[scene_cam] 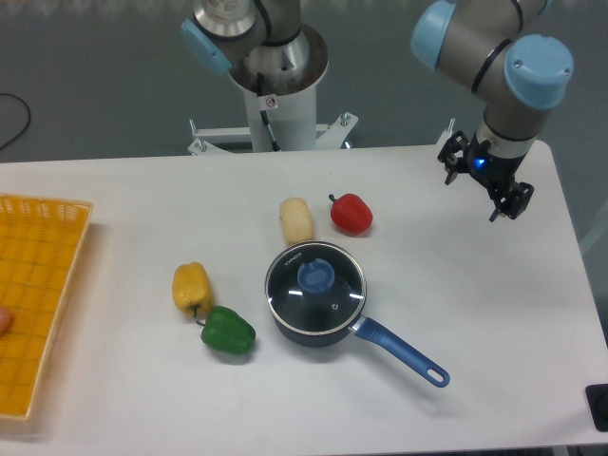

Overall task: Place the lid on the table
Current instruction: 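Move the open gripper across the table toward the saucepan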

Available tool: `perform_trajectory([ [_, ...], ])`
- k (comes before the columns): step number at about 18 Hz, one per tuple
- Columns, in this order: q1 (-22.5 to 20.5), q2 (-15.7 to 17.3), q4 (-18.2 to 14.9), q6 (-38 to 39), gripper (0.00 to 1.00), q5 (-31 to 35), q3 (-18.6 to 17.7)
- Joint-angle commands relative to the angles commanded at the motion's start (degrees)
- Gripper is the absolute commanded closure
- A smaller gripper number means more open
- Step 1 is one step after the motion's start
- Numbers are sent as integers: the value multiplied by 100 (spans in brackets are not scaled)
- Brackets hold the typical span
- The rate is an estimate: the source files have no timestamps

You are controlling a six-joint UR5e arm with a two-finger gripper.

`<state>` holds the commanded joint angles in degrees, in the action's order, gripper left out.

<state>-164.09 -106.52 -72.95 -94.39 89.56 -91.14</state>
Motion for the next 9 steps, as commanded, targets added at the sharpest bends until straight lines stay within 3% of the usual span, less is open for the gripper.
perform_trajectory([
  [7, 149, -26, 17, 404, 0, 0, 35],
  [9, 246, -62, 183, 448, 0, 0, -52],
])
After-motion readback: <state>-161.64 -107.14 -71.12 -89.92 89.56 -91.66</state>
